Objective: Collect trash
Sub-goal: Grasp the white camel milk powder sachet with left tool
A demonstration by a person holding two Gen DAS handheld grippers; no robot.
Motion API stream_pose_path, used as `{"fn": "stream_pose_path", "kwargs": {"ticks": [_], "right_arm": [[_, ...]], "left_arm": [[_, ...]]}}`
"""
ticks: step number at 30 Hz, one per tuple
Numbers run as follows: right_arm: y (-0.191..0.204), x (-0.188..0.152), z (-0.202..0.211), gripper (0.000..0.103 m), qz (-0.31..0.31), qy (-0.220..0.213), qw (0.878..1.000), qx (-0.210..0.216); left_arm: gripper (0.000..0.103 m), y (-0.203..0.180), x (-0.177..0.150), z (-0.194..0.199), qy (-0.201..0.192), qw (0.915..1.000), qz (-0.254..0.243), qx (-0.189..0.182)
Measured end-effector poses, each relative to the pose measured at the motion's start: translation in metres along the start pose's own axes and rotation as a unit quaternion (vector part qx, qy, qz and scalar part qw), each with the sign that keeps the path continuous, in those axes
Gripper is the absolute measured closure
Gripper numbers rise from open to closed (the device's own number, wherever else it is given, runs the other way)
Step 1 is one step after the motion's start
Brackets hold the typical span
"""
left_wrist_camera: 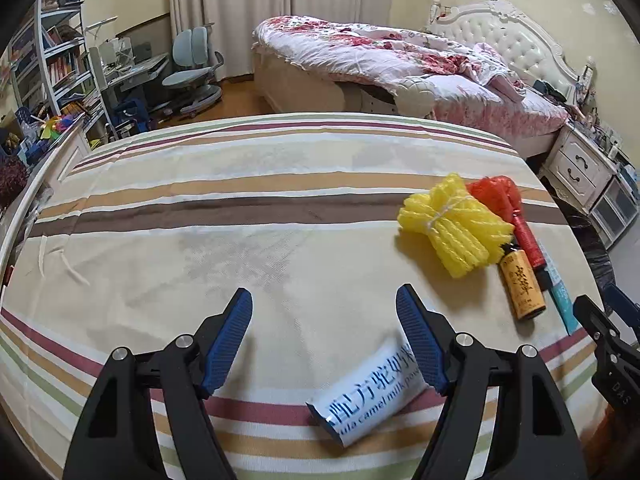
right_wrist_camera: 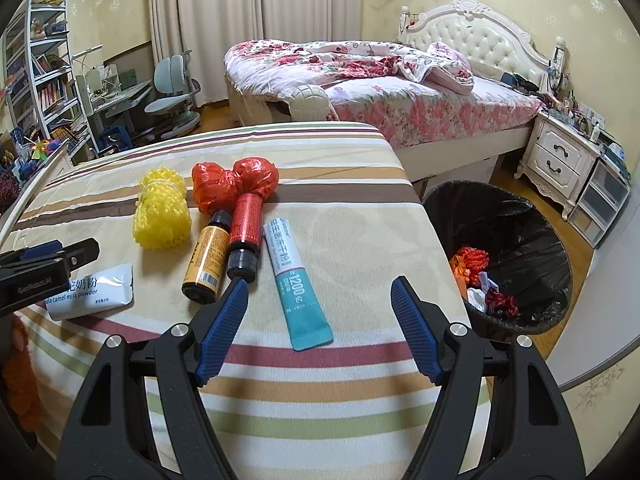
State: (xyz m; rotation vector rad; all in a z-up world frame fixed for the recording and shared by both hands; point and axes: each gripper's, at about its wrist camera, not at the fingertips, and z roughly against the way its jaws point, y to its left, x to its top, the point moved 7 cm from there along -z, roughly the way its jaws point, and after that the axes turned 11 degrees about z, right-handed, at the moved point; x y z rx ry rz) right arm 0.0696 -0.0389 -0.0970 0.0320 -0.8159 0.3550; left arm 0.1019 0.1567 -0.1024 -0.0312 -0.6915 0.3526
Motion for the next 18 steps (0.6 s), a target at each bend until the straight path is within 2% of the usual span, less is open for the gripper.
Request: {"fn": "stream_pose_path", "kwargs": {"ticks": [7, 11, 15, 18], "right_arm": [[-0.003, -0.009, 0.012, 0.031, -0.007, -0.004, 1.0, 0.003], [-0.002, -0.01, 0.016, 0.031, -0.01, -0.007, 1.0, 0.007], [-0.001, -0.01, 0.017, 0.031, -0.01, -0.007, 1.0, 0.012], [0.002, -0.007, 0.017, 0.031, -0.008, -0.007, 1.0, 0.014]], "left_arm": [[0.029, -0.022, -0.022, 0.012, 0.005, 0.9969, -0.073, -0.029], [0.029, -0.025, -0.031, 0.005, 0.001, 0.9944, -0.105, -0.01], [0.029, -0.023, -0.03, -0.008, 0.006, 0.9937, -0.111, 0.015], [0.027, -0.021, -0.025, -0.014, 0.009, 0.9947, -0.102, 0.014]]}}
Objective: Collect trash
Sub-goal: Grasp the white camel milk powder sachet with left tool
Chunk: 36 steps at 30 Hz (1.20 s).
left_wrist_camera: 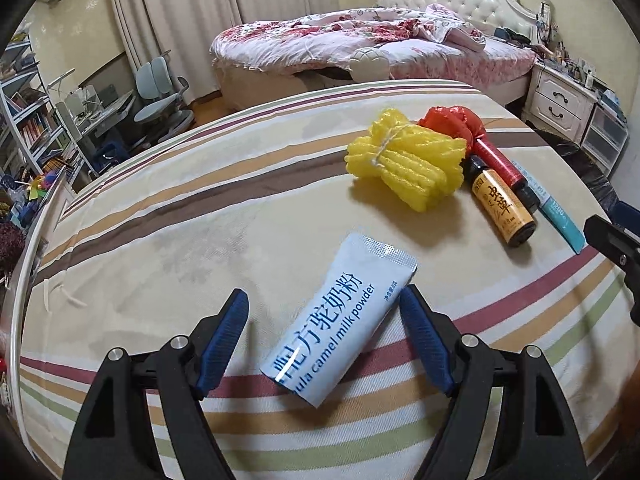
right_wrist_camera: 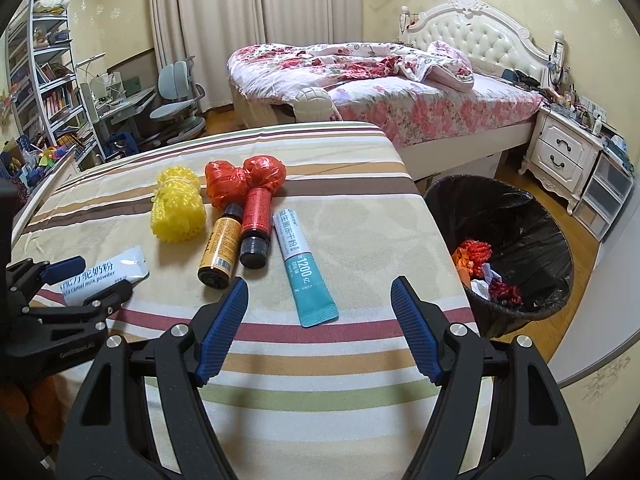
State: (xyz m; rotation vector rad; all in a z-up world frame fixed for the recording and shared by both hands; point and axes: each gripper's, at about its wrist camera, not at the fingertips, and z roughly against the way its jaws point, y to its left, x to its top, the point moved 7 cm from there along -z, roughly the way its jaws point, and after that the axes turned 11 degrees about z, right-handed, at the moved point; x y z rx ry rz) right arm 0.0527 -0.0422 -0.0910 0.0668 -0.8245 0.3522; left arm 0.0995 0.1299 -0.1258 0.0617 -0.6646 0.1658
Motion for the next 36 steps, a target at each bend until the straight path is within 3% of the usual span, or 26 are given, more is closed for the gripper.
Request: {"fn": "stream_pose_path", "kwargs": {"ticks": [5, 7, 12, 16, 19, 29, 36], "right_arm": [[0.005, 0.004, -0.004, 0.031, 0.007, 0.0, 1.0, 0.002], [0.007, 0.006, -0.005, 0.031, 0.01, 0.0, 1.0, 0.002], [0.014, 0.013, -0.007, 0.031, 0.017, -0.001, 1.0, 0.006], [0.026, 0.021, -0.007, 0.031, 0.031, -0.006, 0.999, 0.013], [0.038, 0.029, -0.006, 0.031, 0.044, -0.011, 0.999, 0.02], [0.091, 0.06, -0.015, 0.031, 0.093, -0.025, 0.993, 0.061], [0.115, 0.068, -0.043, 0.035, 0.119, 0.001, 0.991, 0.066]], "left_arm": [[0.028, 0.011, 0.005, -0.007, 0.014, 0.999, 0.039, -0.017], [0.037, 0.014, 0.002, -0.006, 0.019, 0.9979, 0.053, -0.032], [0.061, 0.019, -0.004, 0.002, 0.006, 0.998, 0.055, -0.03], [0.069, 0.025, -0.005, 0.005, 0.001, 0.9971, 0.065, -0.04], [0.07, 0.031, 0.001, 0.004, -0.001, 0.9965, 0.074, -0.038], [0.07, 0.09, 0.024, 0.007, -0.04, 0.9913, 0.122, 0.03], [0.07, 0.116, 0.031, 0.01, -0.062, 0.9862, 0.141, 0.06]]}}
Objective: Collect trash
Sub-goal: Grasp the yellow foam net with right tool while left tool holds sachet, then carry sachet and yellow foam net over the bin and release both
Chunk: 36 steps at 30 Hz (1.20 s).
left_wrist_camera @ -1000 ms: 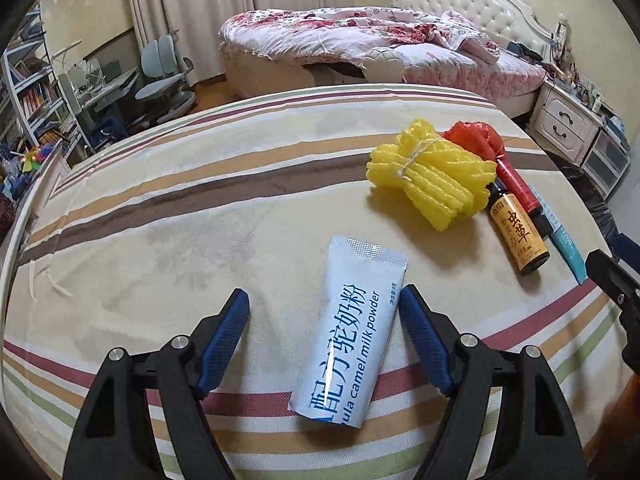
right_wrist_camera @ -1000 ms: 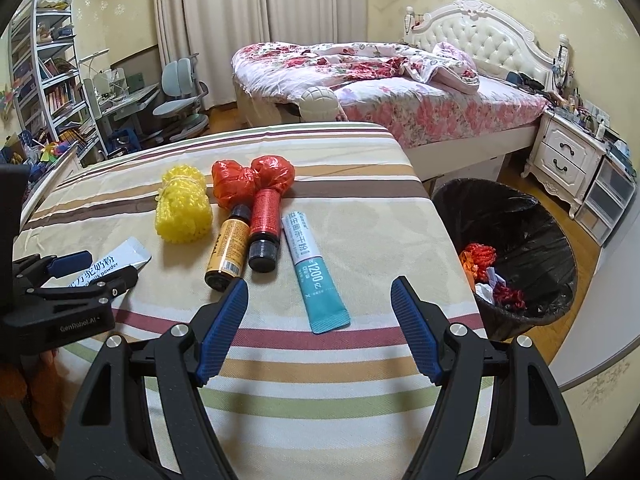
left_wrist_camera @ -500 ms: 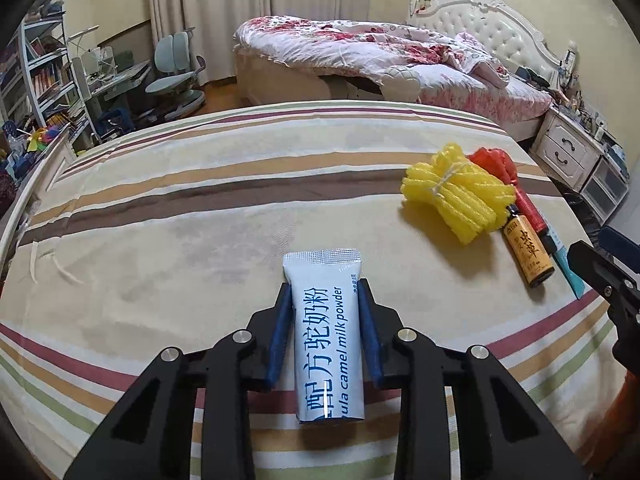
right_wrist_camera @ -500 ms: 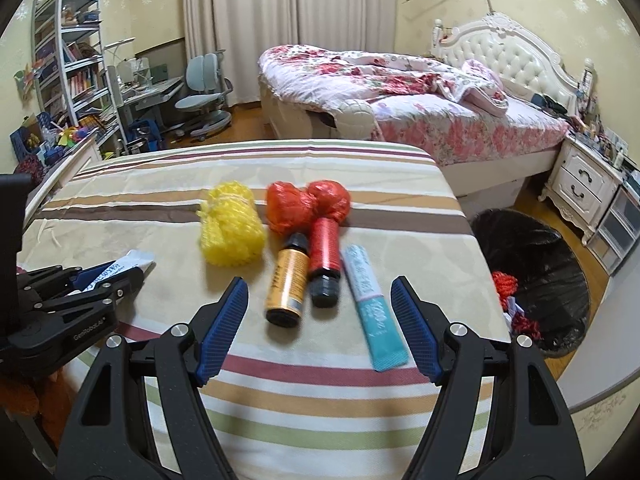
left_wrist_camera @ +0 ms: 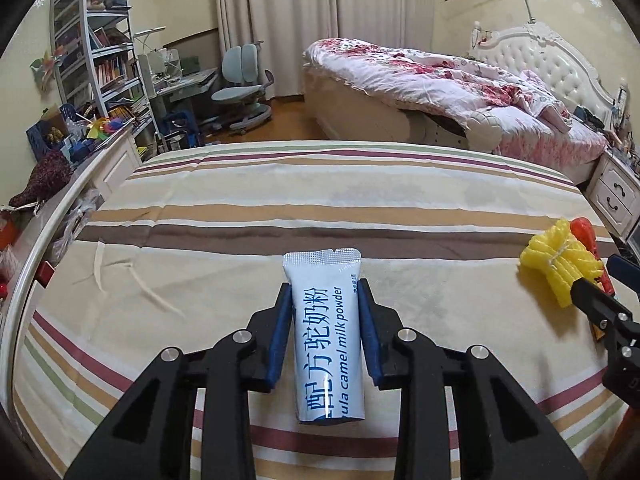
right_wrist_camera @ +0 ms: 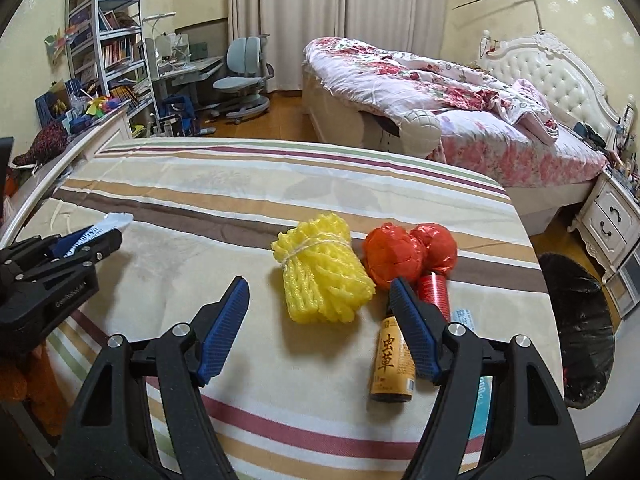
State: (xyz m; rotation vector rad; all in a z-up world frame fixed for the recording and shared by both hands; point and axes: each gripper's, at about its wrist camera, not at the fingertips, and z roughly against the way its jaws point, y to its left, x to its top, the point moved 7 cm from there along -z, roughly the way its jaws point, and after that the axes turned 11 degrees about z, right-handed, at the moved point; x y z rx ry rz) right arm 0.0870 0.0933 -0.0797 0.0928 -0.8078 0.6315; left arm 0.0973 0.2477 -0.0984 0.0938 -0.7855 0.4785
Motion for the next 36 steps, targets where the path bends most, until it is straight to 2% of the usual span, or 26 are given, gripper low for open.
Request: {"fn": "stream_pose_path", "kwargs": {"ticks": [2, 5, 9, 15, 19, 28, 36], "right_arm": [[0.005, -0.001, -0.011, 0.041, 0.008, 0.016, 1.0, -0.002], [0.01, -0.008, -0.026, 0.061, 0.022, 0.045, 0.999, -0.007], [0.017, -0.011, -0.025, 0.069, 0.039, 0.042, 0.998, -0.018], [0.02, -0.008, 0.003, 0.071, 0.032, 0.008, 0.999, -0.012], [0.003, -0.008, 0.027, 0.071, 0.013, -0.016, 1.0, -0.015], [-0.073, -0.021, 0.076, 0.071, -0.053, -0.051, 0.995, -0.063], [-0.148, -0.047, 0.099, 0.071, -0.108, -0.06, 0.985, -0.12]], "left_arm": [[0.07, 0.003, 0.0, 0.0, -0.002, 1.0, 0.005, 0.001], [0.07, 0.005, -0.003, -0.001, 0.001, 0.9999, 0.011, -0.003], [0.07, 0.005, -0.007, -0.003, 0.008, 0.9998, 0.016, -0.012], [0.07, -0.001, -0.009, 0.007, 0.003, 0.9994, 0.022, -0.025], [0.07, -0.011, -0.006, 0.016, -0.003, 0.9987, 0.025, -0.044], [0.07, -0.058, -0.003, 0.038, -0.019, 0.9962, 0.002, -0.085], [0.07, -0.125, -0.005, 0.056, -0.029, 0.9903, -0.039, -0.13]]}}
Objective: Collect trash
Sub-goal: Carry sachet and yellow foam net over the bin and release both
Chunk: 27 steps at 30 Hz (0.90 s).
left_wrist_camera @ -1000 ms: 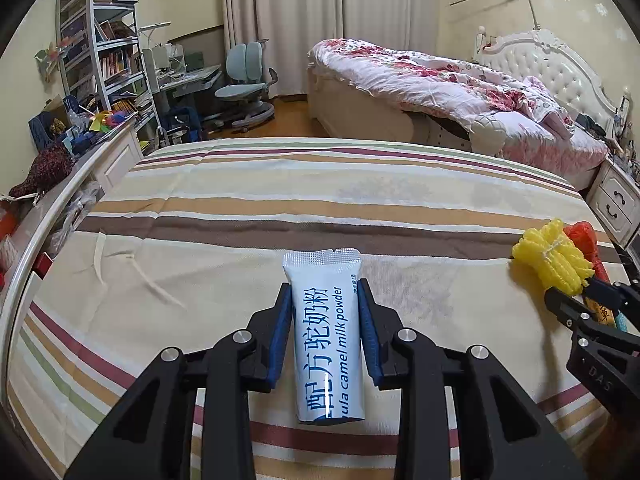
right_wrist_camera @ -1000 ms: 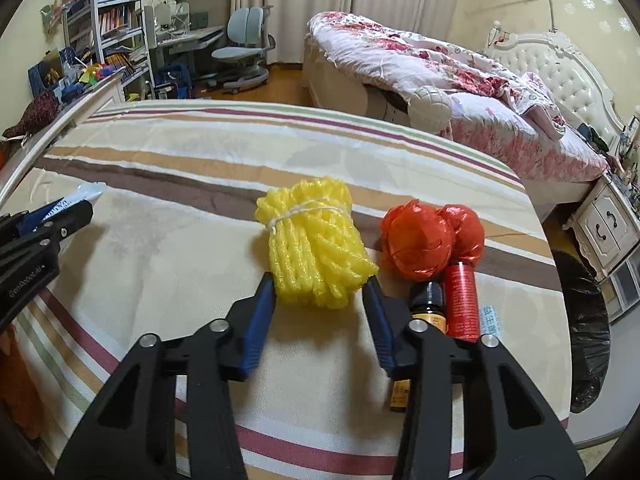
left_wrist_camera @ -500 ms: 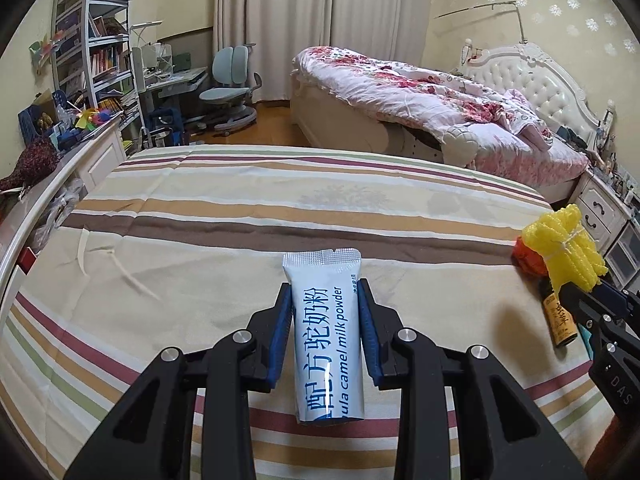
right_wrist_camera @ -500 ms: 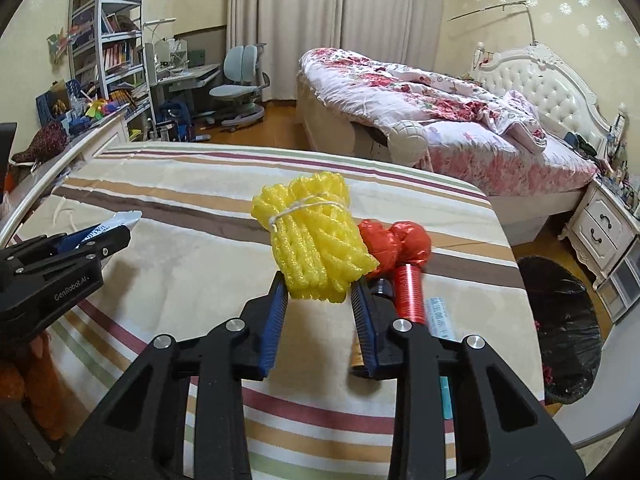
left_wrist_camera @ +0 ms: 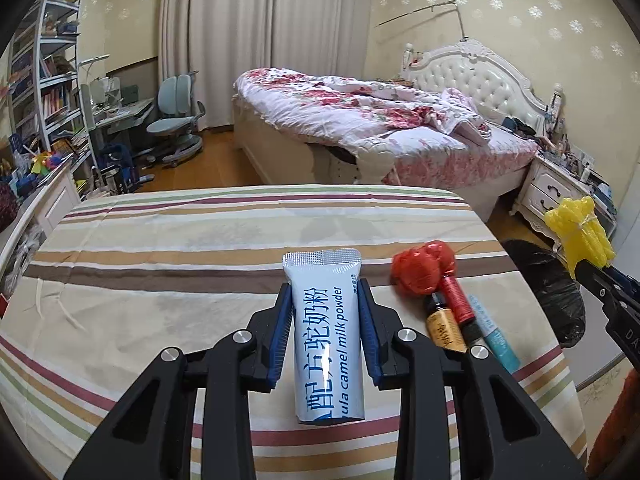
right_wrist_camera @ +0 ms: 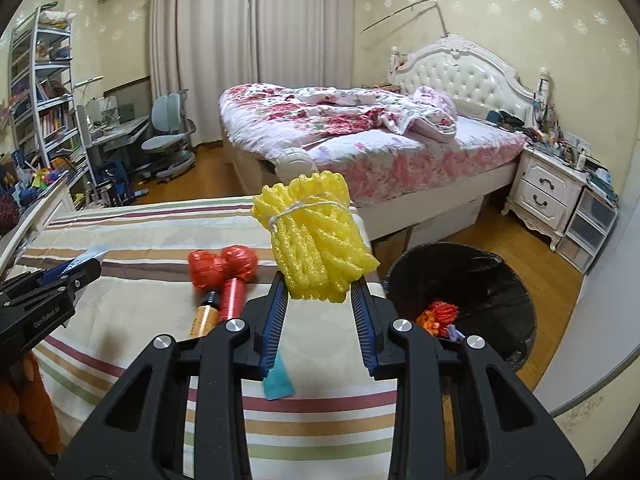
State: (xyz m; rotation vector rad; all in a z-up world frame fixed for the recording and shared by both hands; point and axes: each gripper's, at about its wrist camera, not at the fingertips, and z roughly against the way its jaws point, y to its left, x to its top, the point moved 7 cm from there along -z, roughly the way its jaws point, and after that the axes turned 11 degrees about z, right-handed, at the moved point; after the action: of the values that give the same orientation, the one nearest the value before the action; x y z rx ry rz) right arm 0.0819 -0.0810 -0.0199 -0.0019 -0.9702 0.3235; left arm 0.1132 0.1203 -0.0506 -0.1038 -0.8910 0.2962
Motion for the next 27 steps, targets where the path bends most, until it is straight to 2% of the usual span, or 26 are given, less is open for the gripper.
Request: {"fn": "stream_pose_path", "kwargs": {"ticks": [5, 15, 27], "right_arm": [[-0.044, -0.009, -0.003, 0.071, -0.015, 0.003, 0.999, -0.043], [-0.108, -0.035, -0.026, 0.071, -0.05, 0.024, 0.995, -0.086], [-0.161, -0.063, -0.056, 0.07, -0.096, 0.052, 0.988, -0.107]], "left_arm": [[0.07, -0.053, 0.003, -0.006, -0.004, 0.9991, -0.03, -0.03], [0.07, -0.155, -0.003, -0.034, -0.011, 0.9936, -0.085, -0.075], [0.07, -0.237, -0.021, -0.079, 0.007, 0.9854, -0.149, -0.083]]}}
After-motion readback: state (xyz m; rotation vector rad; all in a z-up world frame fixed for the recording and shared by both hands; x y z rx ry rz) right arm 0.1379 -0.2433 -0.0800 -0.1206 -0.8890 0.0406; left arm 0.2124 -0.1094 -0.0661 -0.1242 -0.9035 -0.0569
